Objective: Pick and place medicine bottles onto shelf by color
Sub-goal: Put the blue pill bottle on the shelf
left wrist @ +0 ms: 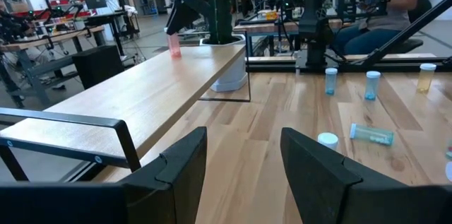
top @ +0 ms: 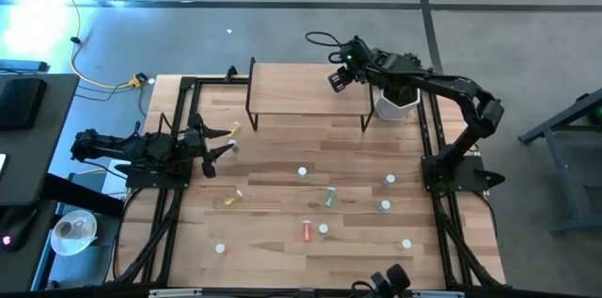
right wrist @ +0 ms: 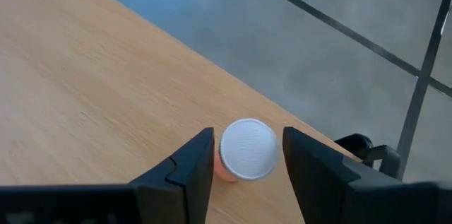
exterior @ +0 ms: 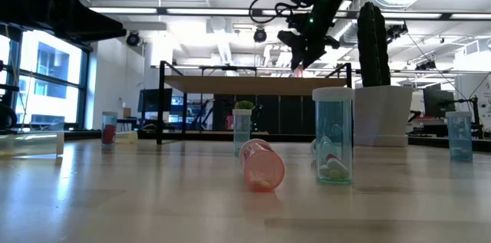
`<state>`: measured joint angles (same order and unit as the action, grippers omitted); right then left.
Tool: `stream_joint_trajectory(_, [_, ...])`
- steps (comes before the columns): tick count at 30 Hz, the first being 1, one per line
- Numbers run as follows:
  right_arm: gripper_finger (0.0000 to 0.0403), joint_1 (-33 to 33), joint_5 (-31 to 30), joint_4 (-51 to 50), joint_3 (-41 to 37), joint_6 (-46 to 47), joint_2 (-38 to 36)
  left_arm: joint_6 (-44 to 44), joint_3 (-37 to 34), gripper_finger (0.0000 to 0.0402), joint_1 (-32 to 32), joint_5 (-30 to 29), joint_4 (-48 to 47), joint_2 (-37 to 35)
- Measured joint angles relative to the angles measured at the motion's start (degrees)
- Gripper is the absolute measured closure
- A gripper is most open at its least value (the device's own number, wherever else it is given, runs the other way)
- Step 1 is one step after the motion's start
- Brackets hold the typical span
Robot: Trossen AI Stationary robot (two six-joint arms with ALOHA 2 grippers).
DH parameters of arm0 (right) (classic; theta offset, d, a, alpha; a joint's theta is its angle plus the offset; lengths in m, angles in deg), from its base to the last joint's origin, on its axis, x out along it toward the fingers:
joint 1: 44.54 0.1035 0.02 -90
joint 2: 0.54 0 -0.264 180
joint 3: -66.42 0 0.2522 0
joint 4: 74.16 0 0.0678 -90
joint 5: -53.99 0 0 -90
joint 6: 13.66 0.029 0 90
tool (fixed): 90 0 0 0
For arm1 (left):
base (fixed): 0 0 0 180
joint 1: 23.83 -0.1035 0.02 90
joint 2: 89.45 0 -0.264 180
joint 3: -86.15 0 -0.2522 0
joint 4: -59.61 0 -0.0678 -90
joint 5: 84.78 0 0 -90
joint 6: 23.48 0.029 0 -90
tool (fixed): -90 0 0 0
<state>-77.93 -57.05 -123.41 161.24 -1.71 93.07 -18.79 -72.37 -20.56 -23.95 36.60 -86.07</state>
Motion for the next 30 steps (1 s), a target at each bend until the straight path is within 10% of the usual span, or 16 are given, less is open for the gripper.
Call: stream_joint_trajectory(30, [0.0242,5.70,1.68,0.55,0.00,-0.62,-9.03,-16.55,20.25,0.0229,-0.04,2.22,-16.77,8.46])
